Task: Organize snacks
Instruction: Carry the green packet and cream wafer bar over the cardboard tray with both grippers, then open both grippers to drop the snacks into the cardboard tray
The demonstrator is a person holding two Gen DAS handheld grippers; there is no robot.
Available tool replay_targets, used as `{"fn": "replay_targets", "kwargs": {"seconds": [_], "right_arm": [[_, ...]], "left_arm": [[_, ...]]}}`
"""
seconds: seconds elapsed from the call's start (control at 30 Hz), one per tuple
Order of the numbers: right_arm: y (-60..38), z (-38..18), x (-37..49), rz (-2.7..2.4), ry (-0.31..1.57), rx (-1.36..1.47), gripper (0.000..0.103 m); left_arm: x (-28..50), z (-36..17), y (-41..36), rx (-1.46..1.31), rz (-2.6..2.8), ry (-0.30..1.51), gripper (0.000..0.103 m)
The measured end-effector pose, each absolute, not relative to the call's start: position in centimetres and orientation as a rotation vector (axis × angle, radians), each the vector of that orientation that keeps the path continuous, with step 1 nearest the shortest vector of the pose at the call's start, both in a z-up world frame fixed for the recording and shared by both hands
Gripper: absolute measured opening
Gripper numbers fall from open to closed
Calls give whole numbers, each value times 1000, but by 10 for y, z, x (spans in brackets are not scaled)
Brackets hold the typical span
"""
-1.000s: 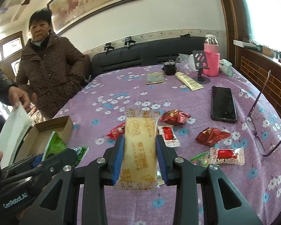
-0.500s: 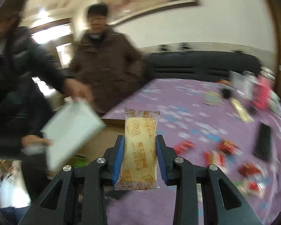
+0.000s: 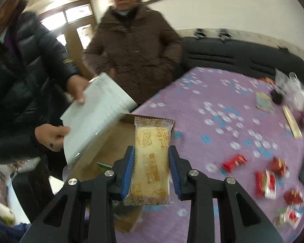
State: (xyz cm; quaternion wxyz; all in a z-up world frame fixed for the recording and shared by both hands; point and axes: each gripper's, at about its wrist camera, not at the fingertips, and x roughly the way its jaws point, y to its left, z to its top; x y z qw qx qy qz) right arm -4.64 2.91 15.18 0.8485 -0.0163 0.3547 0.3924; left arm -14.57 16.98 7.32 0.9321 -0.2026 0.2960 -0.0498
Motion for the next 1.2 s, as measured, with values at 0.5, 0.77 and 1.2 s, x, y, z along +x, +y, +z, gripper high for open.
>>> {"fn": "replay_targets", "kwargs": {"seconds": [0.5,0.77,1.2], "right_arm": [[100,81,-99,926,845,-152,33],[110,65,-103,934,873,-158,33],[109,51,-97,934,936,-101,34]], "left_arm": [[-169,48,224,-413,24,657,35],[-166,33,231,-366,46,683,35],[-158,24,223,-299,70,711,36]]}}
